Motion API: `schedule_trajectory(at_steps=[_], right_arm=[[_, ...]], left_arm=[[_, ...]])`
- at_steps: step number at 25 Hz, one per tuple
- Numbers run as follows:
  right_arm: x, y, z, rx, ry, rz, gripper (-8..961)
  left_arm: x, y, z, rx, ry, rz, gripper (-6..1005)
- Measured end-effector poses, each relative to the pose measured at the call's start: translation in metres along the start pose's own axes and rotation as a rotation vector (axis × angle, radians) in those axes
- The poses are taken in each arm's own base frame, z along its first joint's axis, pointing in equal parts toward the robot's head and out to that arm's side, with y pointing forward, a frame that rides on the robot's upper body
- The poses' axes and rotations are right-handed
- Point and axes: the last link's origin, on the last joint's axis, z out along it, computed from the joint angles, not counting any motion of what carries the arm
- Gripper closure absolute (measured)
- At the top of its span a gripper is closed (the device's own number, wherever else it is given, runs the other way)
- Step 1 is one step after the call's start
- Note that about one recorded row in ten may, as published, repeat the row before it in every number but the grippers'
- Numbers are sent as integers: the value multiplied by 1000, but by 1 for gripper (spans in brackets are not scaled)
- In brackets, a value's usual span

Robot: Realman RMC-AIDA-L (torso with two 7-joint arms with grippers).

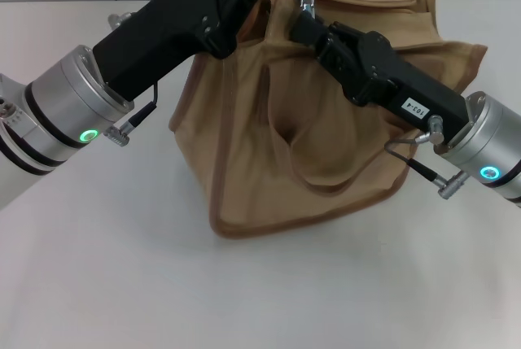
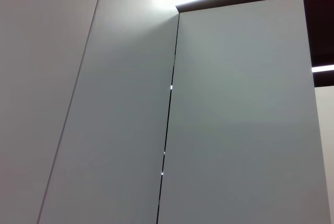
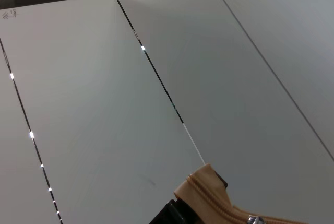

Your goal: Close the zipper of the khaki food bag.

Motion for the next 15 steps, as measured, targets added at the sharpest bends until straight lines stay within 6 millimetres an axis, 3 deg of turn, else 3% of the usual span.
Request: schedule_trajectory(at_steps=[7, 15], right_arm=[[0, -1, -3, 8, -1, -2, 952], [-1, -3, -17, 52, -22, 6, 953]], left_arm=[[0, 0, 0, 1, 0, 1, 956], [1, -1, -1, 8, 6, 6, 955]])
